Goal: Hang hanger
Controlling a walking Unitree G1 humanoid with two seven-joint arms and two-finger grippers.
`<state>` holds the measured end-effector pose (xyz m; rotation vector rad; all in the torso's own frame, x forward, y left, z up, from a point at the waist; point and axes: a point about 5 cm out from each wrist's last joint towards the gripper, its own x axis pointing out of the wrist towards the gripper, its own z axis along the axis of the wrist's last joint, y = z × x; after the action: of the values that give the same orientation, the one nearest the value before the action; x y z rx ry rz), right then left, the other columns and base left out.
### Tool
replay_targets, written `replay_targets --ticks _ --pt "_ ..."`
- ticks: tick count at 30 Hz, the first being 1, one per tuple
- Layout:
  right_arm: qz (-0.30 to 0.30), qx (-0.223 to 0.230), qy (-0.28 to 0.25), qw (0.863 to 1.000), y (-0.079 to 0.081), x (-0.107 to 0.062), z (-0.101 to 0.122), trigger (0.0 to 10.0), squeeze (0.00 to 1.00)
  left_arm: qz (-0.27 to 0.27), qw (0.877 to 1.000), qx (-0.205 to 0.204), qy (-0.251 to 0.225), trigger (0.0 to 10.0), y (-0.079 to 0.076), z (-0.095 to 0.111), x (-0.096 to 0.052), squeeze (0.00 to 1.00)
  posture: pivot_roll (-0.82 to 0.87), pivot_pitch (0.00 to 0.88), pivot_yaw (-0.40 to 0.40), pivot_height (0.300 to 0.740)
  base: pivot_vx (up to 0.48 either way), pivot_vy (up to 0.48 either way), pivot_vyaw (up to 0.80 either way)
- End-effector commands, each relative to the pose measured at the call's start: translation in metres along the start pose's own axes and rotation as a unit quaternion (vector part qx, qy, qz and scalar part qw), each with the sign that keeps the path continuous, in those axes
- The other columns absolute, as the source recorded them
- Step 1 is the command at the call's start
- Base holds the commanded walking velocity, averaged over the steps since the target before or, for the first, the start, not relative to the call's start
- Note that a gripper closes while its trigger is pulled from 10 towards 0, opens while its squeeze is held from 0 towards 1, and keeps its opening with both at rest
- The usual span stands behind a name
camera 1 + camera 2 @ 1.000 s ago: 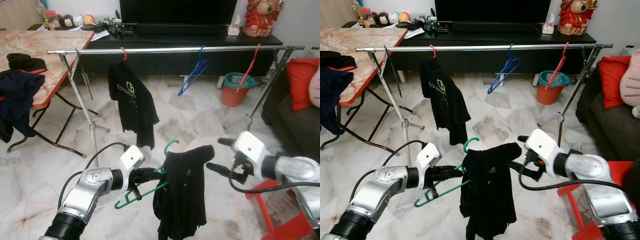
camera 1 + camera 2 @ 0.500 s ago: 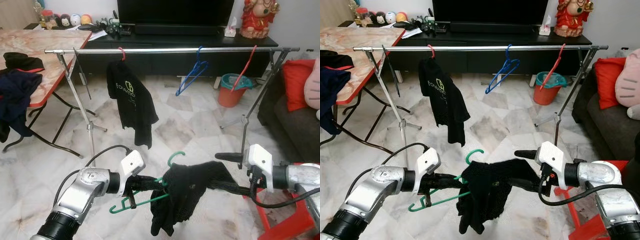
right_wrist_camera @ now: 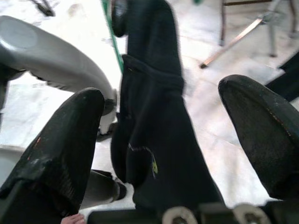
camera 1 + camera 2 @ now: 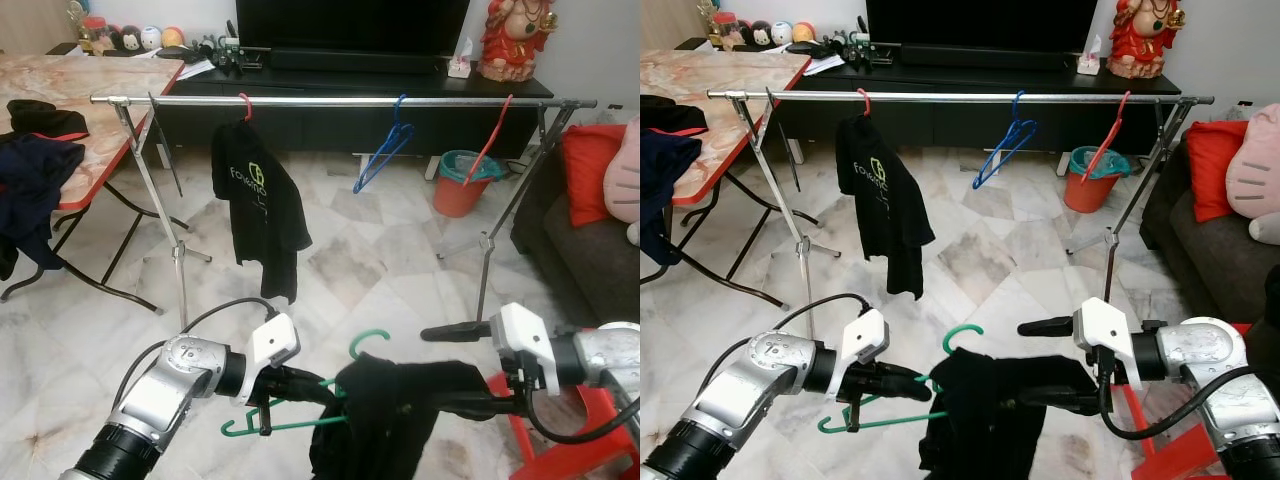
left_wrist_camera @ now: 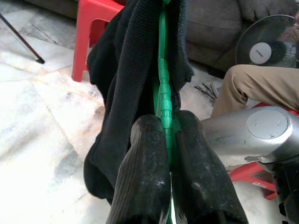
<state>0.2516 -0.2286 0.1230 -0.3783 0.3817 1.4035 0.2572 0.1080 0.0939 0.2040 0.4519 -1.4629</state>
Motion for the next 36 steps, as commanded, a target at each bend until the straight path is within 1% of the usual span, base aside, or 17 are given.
replay_targets --ticks 1,2,34,35,36 --pt "0.012 -0.008 0.009 1.000 0.000 0.003 -0.002 10.0 0.00 -0.016 0.999 0.031 -0.017 10.0 -0.001 0.017 0.000 0.00 -0.15 0.000 -0.080 0.740 0.000 0.000 0.00" --pt "0.017 -0.009 0.012 1.000 0.000 0.008 -0.003 10.0 0.00 -0.021 0.999 0.033 -0.016 10.0 -0.002 0.018 0.001 0.00 -0.15 0.000 -0.080 0.740 0.000 0.000 0.00" --pt "0.020 -0.011 0.013 1.000 0.000 0.010 -0.004 10.0 0.00 -0.023 0.999 0.034 -0.016 10.0 -0.002 0.018 0.001 0.00 -0.15 0.000 -0.080 0.740 0.000 0.000 0.00" --pt "-0.057 -0.035 0.022 0.998 -0.017 0.032 -0.009 10.0 0.00 -0.039 0.998 0.048 -0.021 10.0 -0.007 0.027 0.008 0.00 -0.13 0.000 -0.093 0.740 0.000 0.000 0.00" --pt "-0.077 -0.043 0.023 0.996 -0.021 0.039 -0.010 10.0 0.00 -0.043 0.997 0.052 -0.022 10.0 -0.008 0.030 0.010 0.00 -0.13 0.000 -0.093 0.740 0.000 0.000 0.00"
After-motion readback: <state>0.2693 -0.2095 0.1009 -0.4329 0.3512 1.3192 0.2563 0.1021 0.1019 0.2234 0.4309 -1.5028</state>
